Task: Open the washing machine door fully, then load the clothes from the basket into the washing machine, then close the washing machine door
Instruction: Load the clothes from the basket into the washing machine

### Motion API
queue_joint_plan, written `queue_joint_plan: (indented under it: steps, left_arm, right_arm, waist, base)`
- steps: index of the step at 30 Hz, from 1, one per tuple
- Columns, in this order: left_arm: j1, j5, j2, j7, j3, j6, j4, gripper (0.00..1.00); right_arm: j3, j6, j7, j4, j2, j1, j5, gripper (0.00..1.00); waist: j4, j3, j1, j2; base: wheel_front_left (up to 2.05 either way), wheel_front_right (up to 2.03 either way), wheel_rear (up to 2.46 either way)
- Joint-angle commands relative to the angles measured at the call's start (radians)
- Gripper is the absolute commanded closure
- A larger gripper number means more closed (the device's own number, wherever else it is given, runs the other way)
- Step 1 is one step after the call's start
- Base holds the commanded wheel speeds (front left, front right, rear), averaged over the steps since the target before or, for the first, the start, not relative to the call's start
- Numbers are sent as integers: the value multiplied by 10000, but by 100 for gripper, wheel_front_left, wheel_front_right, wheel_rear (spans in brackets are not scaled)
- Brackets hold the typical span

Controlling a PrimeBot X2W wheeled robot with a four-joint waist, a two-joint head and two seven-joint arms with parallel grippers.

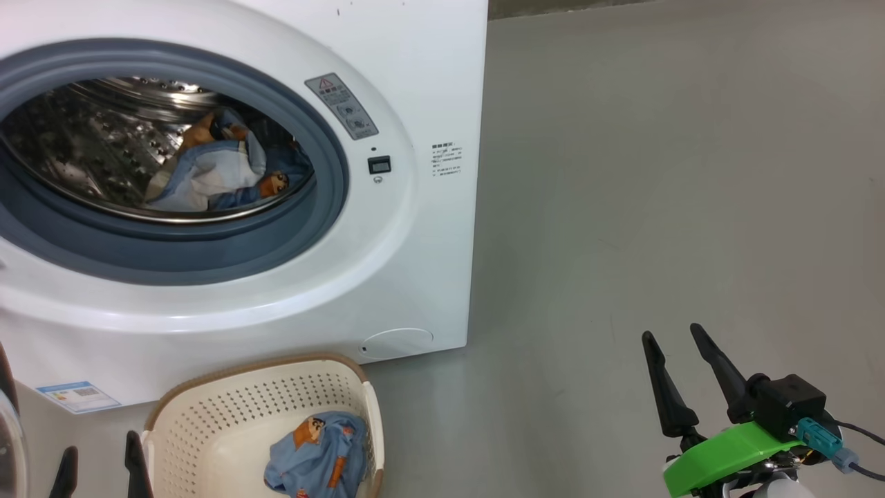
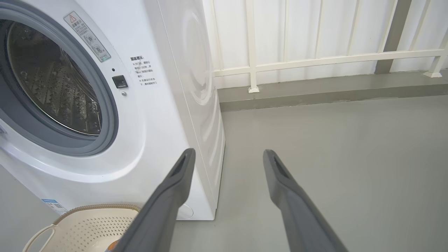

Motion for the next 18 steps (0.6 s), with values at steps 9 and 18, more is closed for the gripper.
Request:
queue_joint_plan:
  steps: [9, 18]
  left_arm:
    - [88, -28, 44, -63, 182, 161, -401, 0]
    - [143, -86, 42, -63, 17, 246, -357, 0]
  right_arm:
    - [252, 16, -49, -191, -75, 35, -84, 0]
    - [223, 16, -49, -161, -140, 95, -85, 0]
  waist:
    - [57, -137, 0, 0]
    - [127, -227, 0, 0]
  base:
    - [0, 0, 0]
    - [0, 0, 0]
